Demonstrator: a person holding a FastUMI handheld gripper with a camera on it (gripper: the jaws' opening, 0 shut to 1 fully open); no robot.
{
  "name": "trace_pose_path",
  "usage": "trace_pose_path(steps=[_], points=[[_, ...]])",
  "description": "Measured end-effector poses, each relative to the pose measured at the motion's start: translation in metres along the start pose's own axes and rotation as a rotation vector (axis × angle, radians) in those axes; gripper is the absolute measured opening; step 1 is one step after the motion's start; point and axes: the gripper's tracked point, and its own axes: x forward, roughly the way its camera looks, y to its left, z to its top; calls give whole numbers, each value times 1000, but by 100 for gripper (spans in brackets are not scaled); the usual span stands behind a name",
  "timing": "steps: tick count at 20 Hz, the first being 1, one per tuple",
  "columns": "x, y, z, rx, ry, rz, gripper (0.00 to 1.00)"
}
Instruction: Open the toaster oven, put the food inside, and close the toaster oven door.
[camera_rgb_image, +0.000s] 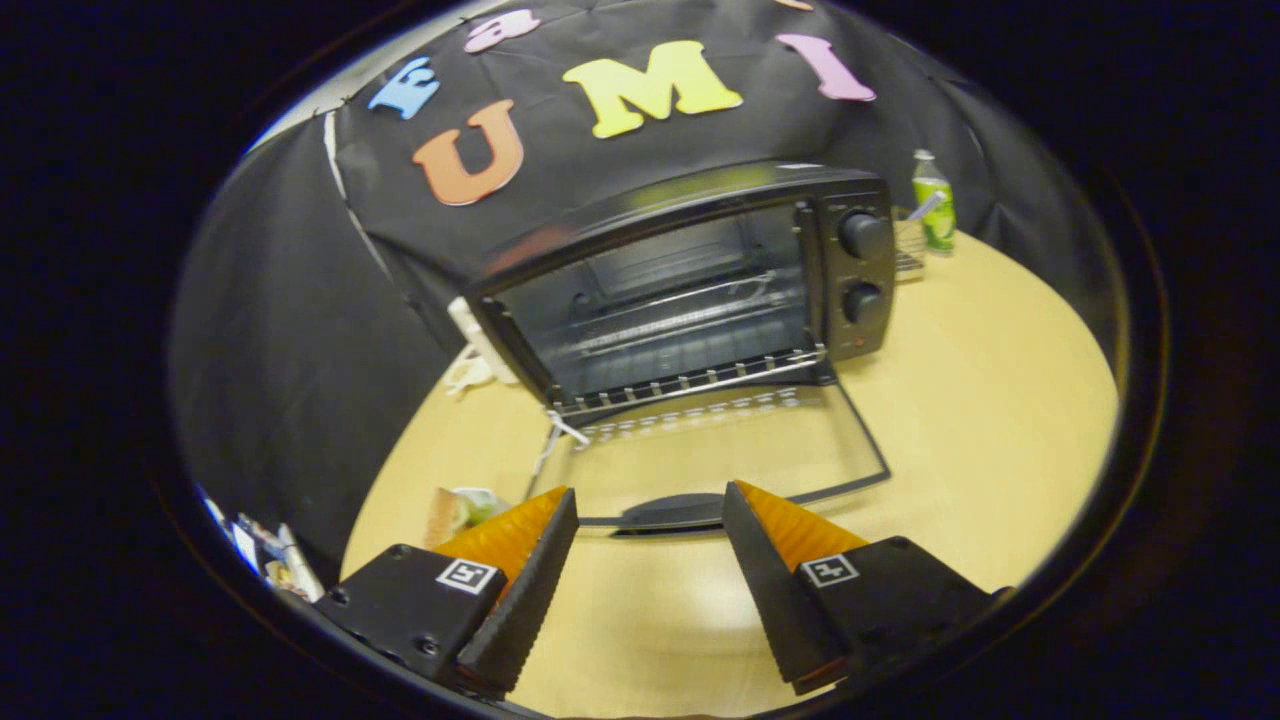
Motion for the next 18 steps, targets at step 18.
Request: trace_pose_path(steps=[18], points=[[8,94,-66,20,515,344,71]])
